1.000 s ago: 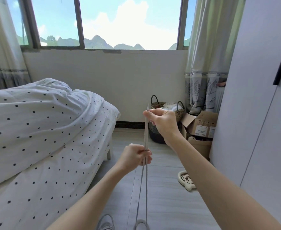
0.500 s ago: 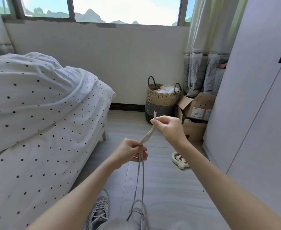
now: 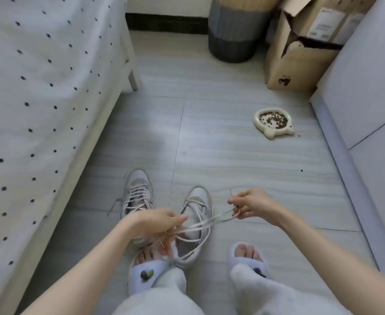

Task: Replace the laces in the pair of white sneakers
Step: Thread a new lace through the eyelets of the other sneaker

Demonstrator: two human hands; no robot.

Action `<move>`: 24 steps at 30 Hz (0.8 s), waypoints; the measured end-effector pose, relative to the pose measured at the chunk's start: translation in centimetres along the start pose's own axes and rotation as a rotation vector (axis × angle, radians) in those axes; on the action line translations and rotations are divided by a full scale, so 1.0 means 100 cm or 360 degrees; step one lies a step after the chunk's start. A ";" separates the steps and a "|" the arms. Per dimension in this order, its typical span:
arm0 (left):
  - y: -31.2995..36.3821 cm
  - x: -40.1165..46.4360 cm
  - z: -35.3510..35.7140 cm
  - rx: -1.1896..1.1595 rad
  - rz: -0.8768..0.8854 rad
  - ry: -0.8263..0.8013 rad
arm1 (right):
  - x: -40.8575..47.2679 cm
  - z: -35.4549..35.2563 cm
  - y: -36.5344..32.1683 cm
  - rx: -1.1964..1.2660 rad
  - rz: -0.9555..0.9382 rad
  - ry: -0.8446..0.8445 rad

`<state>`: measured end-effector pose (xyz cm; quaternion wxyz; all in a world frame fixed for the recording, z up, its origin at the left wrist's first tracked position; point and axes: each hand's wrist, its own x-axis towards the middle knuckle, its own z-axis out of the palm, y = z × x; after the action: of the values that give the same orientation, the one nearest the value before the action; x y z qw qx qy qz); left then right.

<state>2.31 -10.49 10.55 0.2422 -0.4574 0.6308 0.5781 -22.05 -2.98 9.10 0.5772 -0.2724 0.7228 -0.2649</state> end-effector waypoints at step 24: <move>-0.046 0.178 -0.006 -0.0626 0.0100 0.0830 | 0.130 0.073 0.077 -0.0497 -0.0334 0.0259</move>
<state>-1.87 -15.92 -6.56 -0.0383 -0.6085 0.5616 0.5593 -18.02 -7.09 -6.61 0.4367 -0.4102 0.7671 -0.2294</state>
